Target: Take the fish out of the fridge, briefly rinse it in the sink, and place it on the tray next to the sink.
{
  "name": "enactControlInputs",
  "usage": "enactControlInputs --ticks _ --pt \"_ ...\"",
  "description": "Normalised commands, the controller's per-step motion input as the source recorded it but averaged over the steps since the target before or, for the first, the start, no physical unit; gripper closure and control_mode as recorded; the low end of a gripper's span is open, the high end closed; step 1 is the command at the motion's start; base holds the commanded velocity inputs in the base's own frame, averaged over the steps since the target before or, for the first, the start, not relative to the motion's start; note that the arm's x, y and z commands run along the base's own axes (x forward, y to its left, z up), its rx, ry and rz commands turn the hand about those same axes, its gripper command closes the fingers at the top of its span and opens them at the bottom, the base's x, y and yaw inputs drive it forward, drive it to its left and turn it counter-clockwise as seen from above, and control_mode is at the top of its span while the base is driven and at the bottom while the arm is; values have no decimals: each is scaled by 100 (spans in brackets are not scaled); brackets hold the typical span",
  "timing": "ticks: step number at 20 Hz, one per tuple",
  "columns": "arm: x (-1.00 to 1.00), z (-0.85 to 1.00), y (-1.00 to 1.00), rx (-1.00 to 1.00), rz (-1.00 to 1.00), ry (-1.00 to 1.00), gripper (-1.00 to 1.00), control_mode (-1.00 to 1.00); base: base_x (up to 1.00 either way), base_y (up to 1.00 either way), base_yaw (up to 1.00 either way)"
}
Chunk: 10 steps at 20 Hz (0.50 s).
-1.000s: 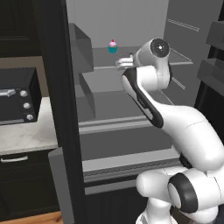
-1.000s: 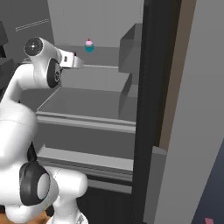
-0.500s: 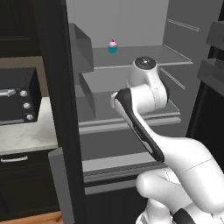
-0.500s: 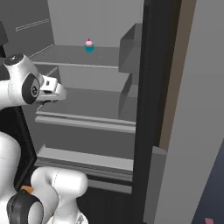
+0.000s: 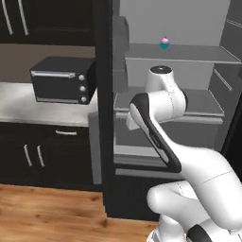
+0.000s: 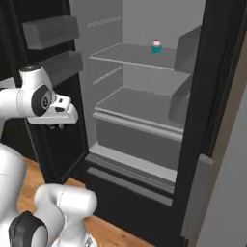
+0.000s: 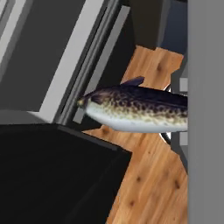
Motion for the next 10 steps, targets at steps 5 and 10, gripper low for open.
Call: enactControlInputs --ticks 5,10 --pt "0 0 0 0 0 0 100 100 -2 0 93" --pt "0 0 0 0 0 0 100 100 0 0 100"
